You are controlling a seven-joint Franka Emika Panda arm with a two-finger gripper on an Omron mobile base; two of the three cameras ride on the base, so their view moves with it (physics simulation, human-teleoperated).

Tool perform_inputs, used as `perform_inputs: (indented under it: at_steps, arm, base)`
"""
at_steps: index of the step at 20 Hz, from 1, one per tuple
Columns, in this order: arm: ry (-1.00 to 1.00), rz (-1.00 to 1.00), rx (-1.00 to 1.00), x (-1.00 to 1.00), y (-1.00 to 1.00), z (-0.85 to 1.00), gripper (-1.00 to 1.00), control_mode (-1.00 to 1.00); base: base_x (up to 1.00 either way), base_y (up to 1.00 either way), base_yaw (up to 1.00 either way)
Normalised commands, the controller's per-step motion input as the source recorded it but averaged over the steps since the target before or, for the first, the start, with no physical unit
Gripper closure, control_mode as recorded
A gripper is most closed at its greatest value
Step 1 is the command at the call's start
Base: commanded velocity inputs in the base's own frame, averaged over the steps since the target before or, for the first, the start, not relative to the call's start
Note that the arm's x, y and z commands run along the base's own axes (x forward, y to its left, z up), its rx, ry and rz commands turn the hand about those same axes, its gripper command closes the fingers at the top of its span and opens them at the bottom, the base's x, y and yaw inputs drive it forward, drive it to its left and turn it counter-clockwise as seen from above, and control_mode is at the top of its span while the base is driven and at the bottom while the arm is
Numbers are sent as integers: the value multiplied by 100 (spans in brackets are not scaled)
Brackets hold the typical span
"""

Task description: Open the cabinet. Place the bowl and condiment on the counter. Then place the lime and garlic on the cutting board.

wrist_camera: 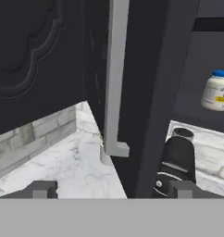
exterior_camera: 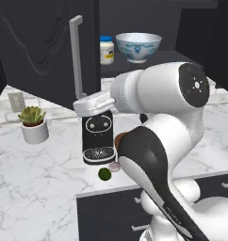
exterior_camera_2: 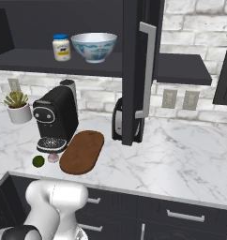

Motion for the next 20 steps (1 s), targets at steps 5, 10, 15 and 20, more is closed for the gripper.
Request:
perform_inputs:
  at_steps: [5,10,15,20]
  arm:
    - [14,0,13,-69,-100,24,-100,-100]
    - [2,5,29,29,-83,0,-100,-100]
    - [2,7,28,90,-25,-6,-100,-100]
    - [17,10,23,100,14,-3,-100,-100]
  base:
    - [0,0,0]
    - [0,0,0]
    - [0,0,0]
    - [0,0,0]
